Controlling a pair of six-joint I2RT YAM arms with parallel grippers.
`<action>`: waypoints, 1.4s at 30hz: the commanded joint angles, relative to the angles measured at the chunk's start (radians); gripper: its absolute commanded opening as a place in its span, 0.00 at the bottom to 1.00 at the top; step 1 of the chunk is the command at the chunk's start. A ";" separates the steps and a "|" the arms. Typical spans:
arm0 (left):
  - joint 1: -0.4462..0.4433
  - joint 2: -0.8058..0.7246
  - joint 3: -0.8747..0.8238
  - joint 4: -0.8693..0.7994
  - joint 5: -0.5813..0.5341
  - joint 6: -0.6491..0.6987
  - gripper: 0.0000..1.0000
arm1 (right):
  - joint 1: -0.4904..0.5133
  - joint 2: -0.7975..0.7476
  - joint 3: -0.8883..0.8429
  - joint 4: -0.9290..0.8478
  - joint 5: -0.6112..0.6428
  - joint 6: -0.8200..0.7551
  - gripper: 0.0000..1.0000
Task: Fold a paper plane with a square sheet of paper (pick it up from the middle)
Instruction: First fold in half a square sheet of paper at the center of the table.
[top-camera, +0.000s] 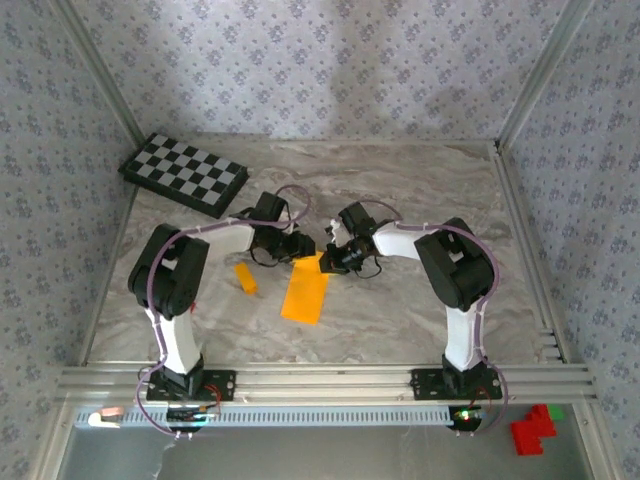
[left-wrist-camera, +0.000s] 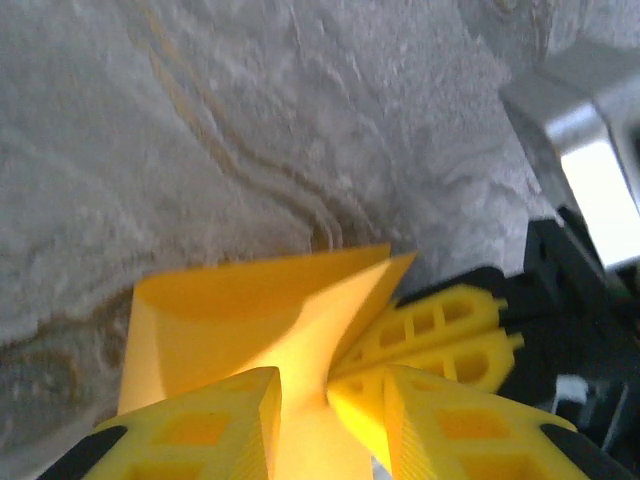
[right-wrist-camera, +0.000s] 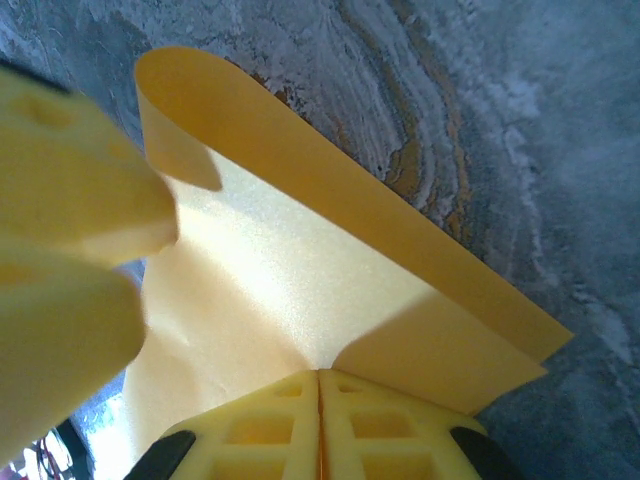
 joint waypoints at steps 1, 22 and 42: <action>0.019 0.065 0.029 -0.006 0.002 0.020 0.33 | -0.017 0.110 -0.062 -0.151 0.213 -0.030 0.10; 0.020 0.054 0.052 -0.002 -0.008 0.015 0.35 | -0.020 0.101 -0.090 -0.136 0.221 -0.022 0.09; -0.013 -0.232 -0.186 -0.012 -0.003 -0.033 0.37 | -0.026 0.098 -0.099 -0.130 0.223 -0.026 0.09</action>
